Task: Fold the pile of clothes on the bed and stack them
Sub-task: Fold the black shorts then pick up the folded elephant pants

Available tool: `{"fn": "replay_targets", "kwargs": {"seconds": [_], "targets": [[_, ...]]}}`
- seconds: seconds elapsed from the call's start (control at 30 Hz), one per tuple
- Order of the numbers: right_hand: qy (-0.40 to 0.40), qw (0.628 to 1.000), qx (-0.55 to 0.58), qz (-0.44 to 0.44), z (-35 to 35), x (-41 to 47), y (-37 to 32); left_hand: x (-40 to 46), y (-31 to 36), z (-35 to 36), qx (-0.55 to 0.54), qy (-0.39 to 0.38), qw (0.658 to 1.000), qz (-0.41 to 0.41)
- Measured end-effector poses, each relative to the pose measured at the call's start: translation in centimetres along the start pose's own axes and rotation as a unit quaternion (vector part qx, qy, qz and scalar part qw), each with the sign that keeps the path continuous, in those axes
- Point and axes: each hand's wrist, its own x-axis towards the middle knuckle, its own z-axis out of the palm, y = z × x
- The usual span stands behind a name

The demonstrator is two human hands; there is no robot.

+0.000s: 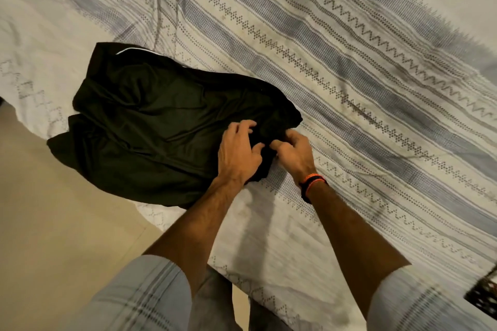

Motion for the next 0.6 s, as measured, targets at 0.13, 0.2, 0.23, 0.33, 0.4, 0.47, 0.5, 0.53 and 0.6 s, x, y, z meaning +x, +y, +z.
{"fn": "replay_targets", "kwargs": {"seconds": [0.13,0.2,0.23,0.33,0.4,0.47,0.5,0.53,0.6], "targets": [[-0.053,0.996,0.071,-0.030,-1.3,-1.2,-0.9,0.4,1.6,-0.7,-0.067,-0.052,0.996,0.011],[-0.082,0.991,0.102,-0.035,-1.8,-2.0,-1.4,-0.2,2.4,-1.3,-0.124,-0.065,0.990,-0.003],[-0.094,0.988,0.115,-0.039,-2.1,-2.6,-1.8,-0.9,2.8,-2.0,-0.148,-0.076,0.986,-0.009],[-0.124,0.981,0.143,-0.045,-2.6,-4.1,-2.6,-2.3,3.9,-3.7,-0.158,-0.100,0.982,-0.009],[-0.140,0.979,0.135,-0.057,-2.7,-5.3,-3.4,-3.2,4.5,-5.1,-0.119,-0.089,0.989,-0.002],[-0.131,0.983,0.095,-0.086,-2.7,-6.5,-4.6,-4.1,5.1,-6.4,-0.080,-0.060,0.995,-0.001],[-0.108,0.986,0.061,-0.110,-2.4,-7.0,-5.2,-4.4,5.4,-7.1,-0.064,-0.043,0.997,0.002],[-0.070,0.988,0.013,-0.137,-2.2,-7.6,-5.9,-4.8,5.7,-7.7,-0.050,-0.024,0.998,0.007],[0.044,0.974,-0.092,-0.200,-2.1,-9.2,-7.5,-6.0,6.4,-9.4,-0.030,0.016,0.999,0.019]]}}
